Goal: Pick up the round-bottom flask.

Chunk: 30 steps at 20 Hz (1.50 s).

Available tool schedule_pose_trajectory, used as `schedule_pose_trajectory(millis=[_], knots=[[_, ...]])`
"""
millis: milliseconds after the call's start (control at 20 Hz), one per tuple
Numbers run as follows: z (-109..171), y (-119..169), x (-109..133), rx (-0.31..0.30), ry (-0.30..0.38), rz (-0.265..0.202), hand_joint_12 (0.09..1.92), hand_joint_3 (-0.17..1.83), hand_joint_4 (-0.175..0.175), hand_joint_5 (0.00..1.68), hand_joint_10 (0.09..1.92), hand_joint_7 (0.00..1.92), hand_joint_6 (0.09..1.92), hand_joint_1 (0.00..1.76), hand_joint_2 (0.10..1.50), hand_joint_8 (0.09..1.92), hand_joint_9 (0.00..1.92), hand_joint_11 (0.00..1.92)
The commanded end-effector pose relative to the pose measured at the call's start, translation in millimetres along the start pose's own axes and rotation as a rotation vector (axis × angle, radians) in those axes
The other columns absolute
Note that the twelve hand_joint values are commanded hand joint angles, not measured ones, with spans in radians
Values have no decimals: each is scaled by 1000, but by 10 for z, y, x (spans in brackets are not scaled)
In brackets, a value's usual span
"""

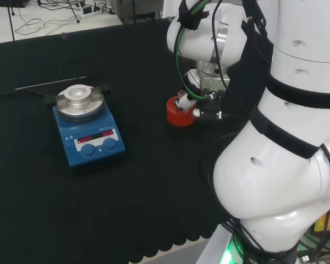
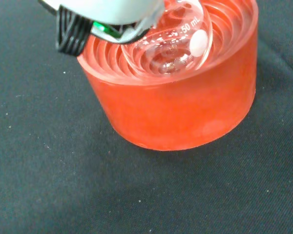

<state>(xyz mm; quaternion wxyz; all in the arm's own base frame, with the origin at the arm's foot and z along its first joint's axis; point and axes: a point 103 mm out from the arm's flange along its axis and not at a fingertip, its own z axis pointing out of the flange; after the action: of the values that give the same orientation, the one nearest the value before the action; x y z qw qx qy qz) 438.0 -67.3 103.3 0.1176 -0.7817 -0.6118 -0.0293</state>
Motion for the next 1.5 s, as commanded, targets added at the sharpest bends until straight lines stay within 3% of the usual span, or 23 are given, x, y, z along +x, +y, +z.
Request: schedule_pose_trajectory(millis=[50, 600, 700, 750, 800, 900, 1100, 1500], knots=[[-4, 13, 15, -9, -5, -5, 1379, 674, -58, 722, 691, 344, 727, 989, 618, 727, 531, 233], [-54, 31, 9, -28, 1, -12, 1355, 693, -78, 912, 673, 392, 742, 981, 657, 728, 585, 308], [-62, 34, 18, -38, -4, -15, 1350, 439, 59, 1005, 665, 412, 857, 1031, 833, 734, 613, 336], [-68, 33, 26, -45, -8, -15, 1342, 341, 99, 1035, 659, 426, 874, 1045, 892, 734, 631, 358], [-74, 32, 39, -51, -17, -13, 1332, 284, 115, 1058, 651, 443, 874, 1057, 923, 732, 649, 383], [-91, 30, 56, -55, -32, -9, 1309, 285, 110, 1091, 623, 477, 860, 1076, 920, 716, 689, 431], [-215, 15, 75, -60, -36, -3, 1286, 530, 72, 1104, 577, 516, 919, 1098, 800, 694, 743, 489], [-675, -143, 225, -69, -47, -19, 1283, 628, 57, 1103, 575, 522, 957, 1104, 754, 698, 757, 513]])
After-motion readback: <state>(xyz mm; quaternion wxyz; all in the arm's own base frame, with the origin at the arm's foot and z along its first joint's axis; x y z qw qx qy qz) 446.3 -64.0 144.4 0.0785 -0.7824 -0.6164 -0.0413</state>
